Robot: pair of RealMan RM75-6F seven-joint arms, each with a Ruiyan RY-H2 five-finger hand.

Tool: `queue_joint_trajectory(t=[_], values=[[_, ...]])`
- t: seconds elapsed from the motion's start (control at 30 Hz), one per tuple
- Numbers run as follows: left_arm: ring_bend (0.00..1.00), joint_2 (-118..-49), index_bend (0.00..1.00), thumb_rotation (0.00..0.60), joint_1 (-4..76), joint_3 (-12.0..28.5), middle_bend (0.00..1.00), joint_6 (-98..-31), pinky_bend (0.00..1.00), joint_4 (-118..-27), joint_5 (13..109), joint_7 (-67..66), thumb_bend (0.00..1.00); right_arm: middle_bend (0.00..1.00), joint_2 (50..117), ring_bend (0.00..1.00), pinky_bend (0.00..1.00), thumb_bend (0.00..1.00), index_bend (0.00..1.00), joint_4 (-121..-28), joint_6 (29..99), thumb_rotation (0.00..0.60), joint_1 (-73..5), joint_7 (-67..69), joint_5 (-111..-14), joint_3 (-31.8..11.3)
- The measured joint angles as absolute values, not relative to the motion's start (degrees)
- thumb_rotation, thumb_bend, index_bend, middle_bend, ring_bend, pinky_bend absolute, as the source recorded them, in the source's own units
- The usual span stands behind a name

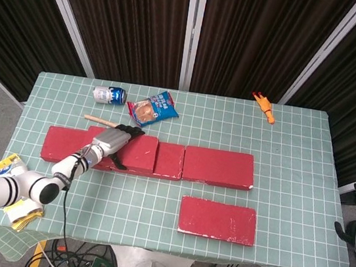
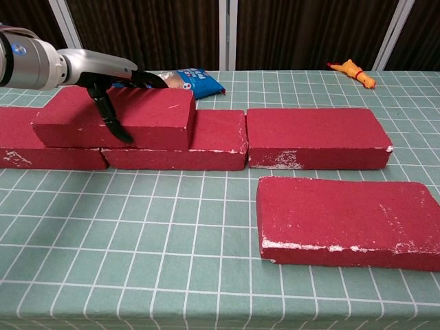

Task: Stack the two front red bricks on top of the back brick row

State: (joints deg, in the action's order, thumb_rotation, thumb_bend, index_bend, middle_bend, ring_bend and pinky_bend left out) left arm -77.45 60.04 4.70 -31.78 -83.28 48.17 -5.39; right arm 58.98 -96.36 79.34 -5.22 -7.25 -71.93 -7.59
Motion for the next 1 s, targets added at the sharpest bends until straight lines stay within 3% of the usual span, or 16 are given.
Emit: queue_joint_trajectory(t=[1.0], values=[[0.0,-76.5,0.04,0.6,59.6,5.2,0.0,-32.5,0.0,-84.7,49.0,-4.9,0.08,0.0,58.6,0.0,0.0,0.21,0.0,-96.6,79.7,0.6,-5.3,-7.0,-72.0,-7.7]])
